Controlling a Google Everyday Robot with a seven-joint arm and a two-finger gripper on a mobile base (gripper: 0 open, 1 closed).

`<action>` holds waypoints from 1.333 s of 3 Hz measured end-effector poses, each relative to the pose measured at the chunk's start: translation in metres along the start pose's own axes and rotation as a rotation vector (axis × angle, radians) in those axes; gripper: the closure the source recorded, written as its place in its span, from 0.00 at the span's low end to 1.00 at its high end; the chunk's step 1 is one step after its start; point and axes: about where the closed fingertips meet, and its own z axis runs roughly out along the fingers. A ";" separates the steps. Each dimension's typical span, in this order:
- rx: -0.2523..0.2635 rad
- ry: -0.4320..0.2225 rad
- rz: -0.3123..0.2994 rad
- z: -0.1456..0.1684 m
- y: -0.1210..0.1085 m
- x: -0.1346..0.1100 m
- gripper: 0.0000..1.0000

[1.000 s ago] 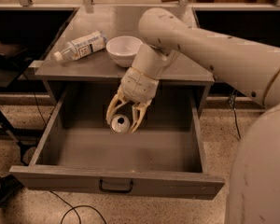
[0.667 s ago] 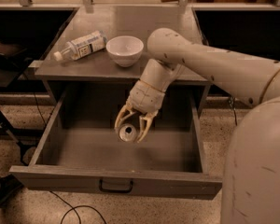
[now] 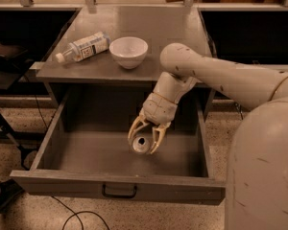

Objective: Place redbull can into top drawer

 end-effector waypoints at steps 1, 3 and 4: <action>-0.010 -0.006 0.013 0.002 0.006 0.004 0.59; -0.013 -0.008 0.022 0.001 0.006 0.008 0.11; -0.010 -0.006 0.026 0.000 0.006 0.008 0.00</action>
Offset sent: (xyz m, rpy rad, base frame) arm -0.0012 -0.0153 -0.0064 -0.0330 0.0391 0.0011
